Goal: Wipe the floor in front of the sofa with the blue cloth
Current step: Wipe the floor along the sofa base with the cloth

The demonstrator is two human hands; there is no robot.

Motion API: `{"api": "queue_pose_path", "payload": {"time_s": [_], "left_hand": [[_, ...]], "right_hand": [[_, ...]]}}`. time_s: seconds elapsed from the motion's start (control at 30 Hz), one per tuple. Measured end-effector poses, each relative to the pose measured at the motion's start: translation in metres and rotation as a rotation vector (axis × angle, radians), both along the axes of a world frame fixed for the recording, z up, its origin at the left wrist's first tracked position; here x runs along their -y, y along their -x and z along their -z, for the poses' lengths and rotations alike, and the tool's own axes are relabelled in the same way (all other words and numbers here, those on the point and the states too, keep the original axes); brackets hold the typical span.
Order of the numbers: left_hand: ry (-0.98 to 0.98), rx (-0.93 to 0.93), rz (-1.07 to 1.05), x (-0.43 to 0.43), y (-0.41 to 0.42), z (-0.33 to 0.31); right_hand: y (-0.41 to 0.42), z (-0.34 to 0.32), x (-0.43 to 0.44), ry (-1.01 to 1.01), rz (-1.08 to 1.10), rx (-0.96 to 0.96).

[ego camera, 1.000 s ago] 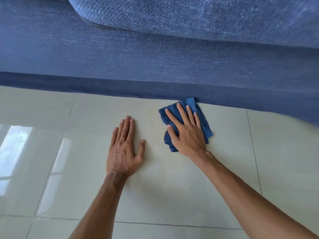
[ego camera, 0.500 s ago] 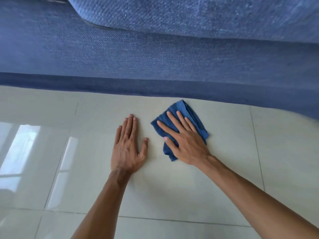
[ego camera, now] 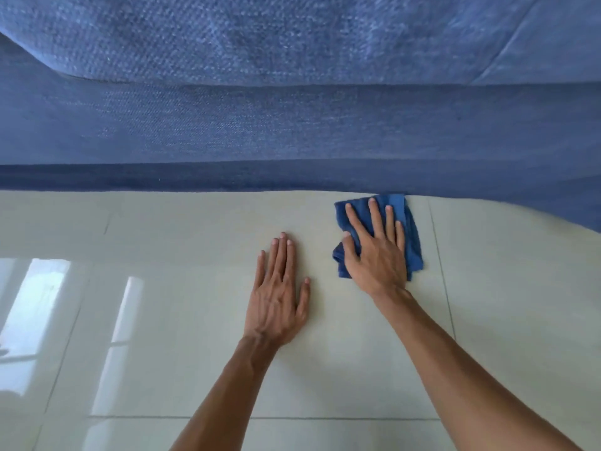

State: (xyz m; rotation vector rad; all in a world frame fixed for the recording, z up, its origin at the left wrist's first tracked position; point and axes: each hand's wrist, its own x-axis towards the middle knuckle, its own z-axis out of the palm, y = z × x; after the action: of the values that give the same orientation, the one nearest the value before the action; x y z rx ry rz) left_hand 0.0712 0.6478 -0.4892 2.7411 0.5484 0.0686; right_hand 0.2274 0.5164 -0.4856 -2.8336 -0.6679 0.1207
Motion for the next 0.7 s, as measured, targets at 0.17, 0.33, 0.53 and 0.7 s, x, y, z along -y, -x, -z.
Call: {"api": "queue_pose_path", "payload": {"time_s": [0.17,0.33,0.53,0.7], "left_hand": [[0.037,0.007,-0.013,0.018,-0.022,-0.006],[-0.042,-0.016,0.055,0.023,-0.021,0.001],[-0.014,-0.034,0.016,0.010,-0.018,-0.004],[-0.025,-0.026,0.024,-0.002,-0.013,-0.001]], "right_hand": [[0.003,0.000,0.085,0.060,-0.375,0.031],[-0.007,-0.002,0.033,0.012,0.085,-0.005],[-0.003,0.000,0.059,-0.018,-0.303,0.061],[0.028,-0.001,0.015,0.009,-0.148,0.018]]}}
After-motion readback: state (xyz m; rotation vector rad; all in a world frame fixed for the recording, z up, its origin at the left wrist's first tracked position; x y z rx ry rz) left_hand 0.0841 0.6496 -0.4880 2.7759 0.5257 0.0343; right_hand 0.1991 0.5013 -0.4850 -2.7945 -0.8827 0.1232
